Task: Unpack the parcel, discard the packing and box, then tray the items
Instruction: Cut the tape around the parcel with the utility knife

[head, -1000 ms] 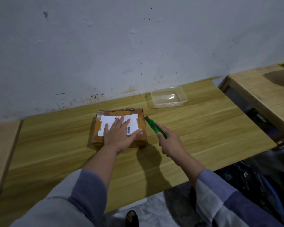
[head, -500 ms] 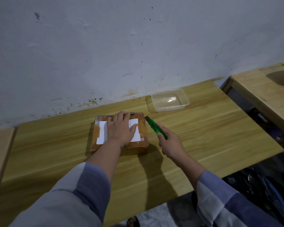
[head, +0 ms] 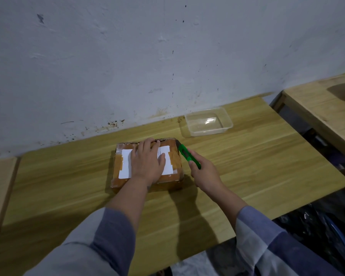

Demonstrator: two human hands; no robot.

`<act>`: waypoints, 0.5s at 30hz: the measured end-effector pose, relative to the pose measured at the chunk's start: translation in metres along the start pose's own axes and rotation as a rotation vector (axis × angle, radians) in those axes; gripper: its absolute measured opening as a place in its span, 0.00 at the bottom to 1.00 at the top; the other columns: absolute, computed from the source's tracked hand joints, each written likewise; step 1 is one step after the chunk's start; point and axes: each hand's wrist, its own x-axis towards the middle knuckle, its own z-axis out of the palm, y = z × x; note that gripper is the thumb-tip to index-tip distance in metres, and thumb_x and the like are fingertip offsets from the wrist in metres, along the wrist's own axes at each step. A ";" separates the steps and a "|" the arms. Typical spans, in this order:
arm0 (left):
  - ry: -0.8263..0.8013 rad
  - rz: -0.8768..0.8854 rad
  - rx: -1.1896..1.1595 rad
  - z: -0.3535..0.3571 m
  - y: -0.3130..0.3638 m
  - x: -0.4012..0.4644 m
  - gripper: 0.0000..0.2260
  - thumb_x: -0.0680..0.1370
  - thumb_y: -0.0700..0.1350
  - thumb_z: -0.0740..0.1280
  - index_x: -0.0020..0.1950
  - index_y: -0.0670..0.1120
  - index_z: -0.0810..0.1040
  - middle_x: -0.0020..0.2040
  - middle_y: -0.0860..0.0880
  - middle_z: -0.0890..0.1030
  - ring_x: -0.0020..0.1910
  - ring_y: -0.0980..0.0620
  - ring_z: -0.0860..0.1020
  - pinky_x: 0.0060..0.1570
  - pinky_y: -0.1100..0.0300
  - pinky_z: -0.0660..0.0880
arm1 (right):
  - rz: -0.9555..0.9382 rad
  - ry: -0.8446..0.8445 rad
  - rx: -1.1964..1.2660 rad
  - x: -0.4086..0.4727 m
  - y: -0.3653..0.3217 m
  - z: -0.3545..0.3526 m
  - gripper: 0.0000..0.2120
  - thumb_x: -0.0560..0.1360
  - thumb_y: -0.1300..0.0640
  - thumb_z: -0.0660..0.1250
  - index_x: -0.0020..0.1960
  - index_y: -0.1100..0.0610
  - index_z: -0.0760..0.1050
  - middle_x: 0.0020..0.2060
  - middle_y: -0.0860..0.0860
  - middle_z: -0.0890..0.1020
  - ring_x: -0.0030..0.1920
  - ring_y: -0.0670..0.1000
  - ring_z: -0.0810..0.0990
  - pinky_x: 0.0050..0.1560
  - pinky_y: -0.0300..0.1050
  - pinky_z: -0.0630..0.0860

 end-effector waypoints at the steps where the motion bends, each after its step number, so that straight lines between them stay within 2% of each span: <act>1: 0.000 -0.003 -0.008 0.000 0.000 0.000 0.22 0.81 0.54 0.55 0.74 0.49 0.65 0.72 0.49 0.64 0.72 0.49 0.60 0.71 0.49 0.58 | -0.001 0.002 -0.011 -0.001 -0.002 0.000 0.21 0.80 0.57 0.58 0.72 0.44 0.64 0.68 0.50 0.74 0.53 0.47 0.73 0.51 0.44 0.74; 3: -0.002 -0.009 -0.022 0.001 0.000 -0.001 0.22 0.81 0.54 0.55 0.74 0.49 0.65 0.73 0.49 0.64 0.73 0.49 0.60 0.71 0.49 0.58 | 0.005 0.007 -0.056 0.000 -0.005 0.000 0.21 0.80 0.57 0.57 0.72 0.43 0.64 0.69 0.49 0.73 0.58 0.50 0.76 0.57 0.47 0.77; 4: -0.003 -0.009 -0.026 0.002 0.000 -0.001 0.22 0.81 0.54 0.55 0.74 0.49 0.64 0.73 0.49 0.64 0.73 0.49 0.60 0.71 0.49 0.58 | 0.016 0.001 -0.071 0.000 -0.008 0.000 0.21 0.80 0.57 0.57 0.72 0.43 0.64 0.68 0.49 0.73 0.59 0.51 0.76 0.56 0.48 0.78; 5: -0.004 -0.008 -0.027 0.002 0.000 -0.001 0.22 0.81 0.54 0.55 0.74 0.49 0.64 0.73 0.49 0.64 0.73 0.49 0.60 0.71 0.49 0.58 | 0.039 -0.015 -0.047 0.000 -0.010 -0.001 0.21 0.80 0.57 0.57 0.71 0.43 0.65 0.64 0.49 0.76 0.54 0.50 0.78 0.50 0.46 0.79; 6: -0.004 -0.006 -0.027 0.003 0.000 -0.001 0.22 0.81 0.54 0.55 0.74 0.49 0.63 0.73 0.49 0.64 0.73 0.49 0.60 0.72 0.49 0.58 | 0.090 -0.049 0.038 0.001 -0.011 -0.003 0.21 0.80 0.57 0.57 0.71 0.42 0.65 0.55 0.50 0.80 0.44 0.49 0.78 0.38 0.42 0.77; 7: -0.003 -0.004 -0.025 0.003 -0.001 0.000 0.23 0.81 0.54 0.54 0.74 0.49 0.63 0.73 0.49 0.64 0.73 0.48 0.60 0.72 0.48 0.58 | 0.160 -0.100 0.169 0.001 -0.013 -0.008 0.21 0.81 0.57 0.56 0.70 0.42 0.66 0.43 0.50 0.79 0.34 0.48 0.74 0.28 0.39 0.70; 8: 0.001 -0.004 -0.024 0.003 -0.001 0.000 0.23 0.81 0.54 0.54 0.75 0.49 0.63 0.73 0.49 0.64 0.73 0.48 0.60 0.72 0.48 0.57 | 0.220 -0.152 0.299 0.002 -0.013 -0.013 0.20 0.81 0.58 0.56 0.70 0.42 0.67 0.34 0.50 0.74 0.27 0.46 0.68 0.23 0.38 0.64; 9: 0.005 -0.003 -0.026 0.003 -0.002 0.000 0.23 0.81 0.55 0.54 0.75 0.49 0.62 0.73 0.48 0.64 0.72 0.48 0.60 0.72 0.48 0.57 | 0.254 -0.201 0.391 0.003 -0.013 -0.019 0.20 0.81 0.58 0.56 0.69 0.42 0.68 0.30 0.50 0.70 0.24 0.46 0.64 0.21 0.38 0.60; 11: 0.006 0.004 -0.018 0.003 -0.003 0.001 0.23 0.81 0.55 0.53 0.75 0.50 0.62 0.72 0.48 0.65 0.72 0.47 0.61 0.72 0.47 0.58 | 0.254 -0.270 0.437 0.003 -0.011 -0.026 0.19 0.81 0.58 0.56 0.68 0.42 0.70 0.28 0.51 0.68 0.22 0.45 0.62 0.20 0.37 0.57; 15: -0.037 0.020 -0.021 0.003 -0.004 0.009 0.23 0.80 0.57 0.55 0.75 0.52 0.62 0.72 0.47 0.64 0.72 0.47 0.60 0.72 0.44 0.55 | 0.239 -0.247 0.388 0.001 -0.015 -0.027 0.20 0.81 0.58 0.57 0.69 0.42 0.69 0.28 0.52 0.67 0.22 0.46 0.61 0.20 0.37 0.56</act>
